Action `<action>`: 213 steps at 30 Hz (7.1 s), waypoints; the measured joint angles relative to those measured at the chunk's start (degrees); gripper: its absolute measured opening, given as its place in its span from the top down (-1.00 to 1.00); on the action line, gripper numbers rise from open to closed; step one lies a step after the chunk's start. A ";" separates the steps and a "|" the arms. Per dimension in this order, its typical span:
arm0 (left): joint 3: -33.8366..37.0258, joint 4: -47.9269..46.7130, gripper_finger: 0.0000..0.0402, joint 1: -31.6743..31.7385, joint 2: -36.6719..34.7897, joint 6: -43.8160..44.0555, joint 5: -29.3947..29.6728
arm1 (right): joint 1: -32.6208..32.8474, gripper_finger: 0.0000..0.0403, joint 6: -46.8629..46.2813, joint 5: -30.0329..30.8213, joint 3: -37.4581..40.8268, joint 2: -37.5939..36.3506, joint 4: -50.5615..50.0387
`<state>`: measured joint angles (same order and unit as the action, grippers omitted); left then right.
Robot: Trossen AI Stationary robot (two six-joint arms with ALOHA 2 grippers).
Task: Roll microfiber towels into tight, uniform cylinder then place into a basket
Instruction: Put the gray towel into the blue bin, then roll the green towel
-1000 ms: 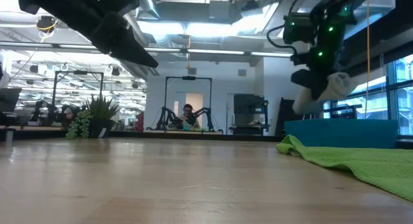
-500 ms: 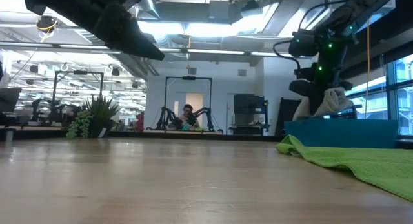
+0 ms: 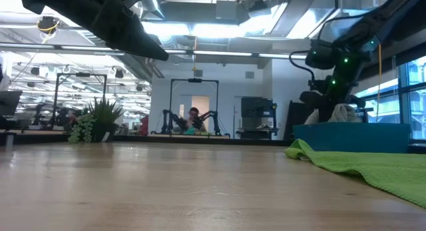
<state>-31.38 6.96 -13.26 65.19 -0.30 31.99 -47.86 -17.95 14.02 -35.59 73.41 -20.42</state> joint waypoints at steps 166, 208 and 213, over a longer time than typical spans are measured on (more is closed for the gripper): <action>-43.08 9.70 0.25 15.28 62.41 10.66 -34.04 | 43.52 -0.25 34.74 -23.12 4.50 -34.62 1.21; -42.99 -42.69 1.00 16.29 45.32 -6.32 -5.29 | 43.55 -0.25 30.22 -23.21 4.52 -34.51 -1.80; -42.93 -45.59 1.00 17.91 45.33 -6.34 -3.45 | 43.55 -0.25 30.20 -23.21 4.52 -34.40 -1.78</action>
<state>-74.30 -38.63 4.65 110.52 -6.63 28.53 -4.32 12.25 -9.19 -31.07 39.00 -22.20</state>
